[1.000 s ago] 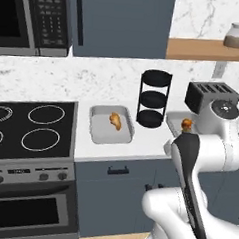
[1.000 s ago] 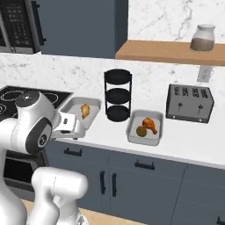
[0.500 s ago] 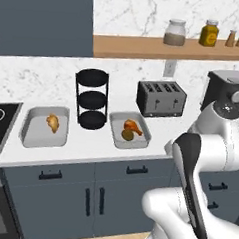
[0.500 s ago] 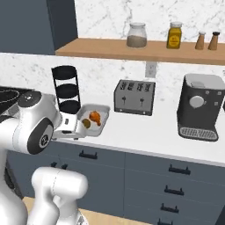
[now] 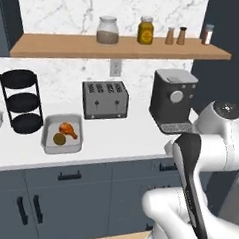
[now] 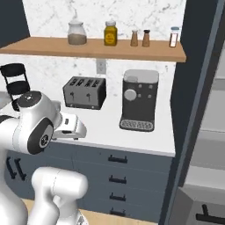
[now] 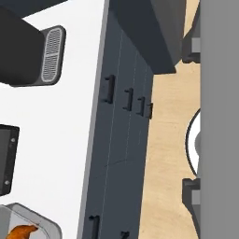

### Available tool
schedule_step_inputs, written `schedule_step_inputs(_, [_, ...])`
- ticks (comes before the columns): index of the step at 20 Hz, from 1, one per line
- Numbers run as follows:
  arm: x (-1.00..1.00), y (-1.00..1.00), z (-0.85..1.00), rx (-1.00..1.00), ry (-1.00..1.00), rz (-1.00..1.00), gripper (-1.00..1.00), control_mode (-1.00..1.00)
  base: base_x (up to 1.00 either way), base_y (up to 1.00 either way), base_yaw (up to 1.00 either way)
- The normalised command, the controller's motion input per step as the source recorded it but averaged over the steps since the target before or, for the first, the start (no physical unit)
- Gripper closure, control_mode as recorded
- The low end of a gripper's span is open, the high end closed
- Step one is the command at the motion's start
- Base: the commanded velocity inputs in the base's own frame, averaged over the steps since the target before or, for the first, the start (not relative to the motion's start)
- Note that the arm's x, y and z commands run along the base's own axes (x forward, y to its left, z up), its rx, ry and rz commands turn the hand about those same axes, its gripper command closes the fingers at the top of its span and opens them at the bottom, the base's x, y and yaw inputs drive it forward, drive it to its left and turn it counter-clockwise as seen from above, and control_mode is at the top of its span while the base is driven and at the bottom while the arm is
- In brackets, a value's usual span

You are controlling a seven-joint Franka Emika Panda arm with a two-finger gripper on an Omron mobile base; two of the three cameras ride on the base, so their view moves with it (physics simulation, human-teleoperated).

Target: Place one avocado and one chicken drumstick in each tupperware on the nearby counter, to pack two identical lunches.

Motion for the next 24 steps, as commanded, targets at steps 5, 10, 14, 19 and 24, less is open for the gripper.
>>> schedule_step_inputs(5, [0.00, 0.00, 0.00, 0.00, 0.00, 0.00, -1.00, 1.00, -0.14, -0.99, -0.08])
schedule_step_inputs(10, [0.00, 0.00, 0.00, 0.00, 0.00, 0.00, -1.00, 1.00, -0.51, -0.52, -0.02])
schedule_step_inputs(14, [0.00, 0.00, 0.00, 0.00, 0.00, 0.00, -1.00, 1.00, -0.55, -0.15, 0.00])
schedule_step_inputs(19, [0.00, 0.00, 0.00, 0.00, 0.00, 0.00, -1.00, 1.00, 0.01, -0.57, 0.00])
schedule_step_inputs(24, [0.00, 0.00, 0.00, 0.00, 0.00, 0.00, -1.00, 1.00, 0.14, -0.94, -0.02])
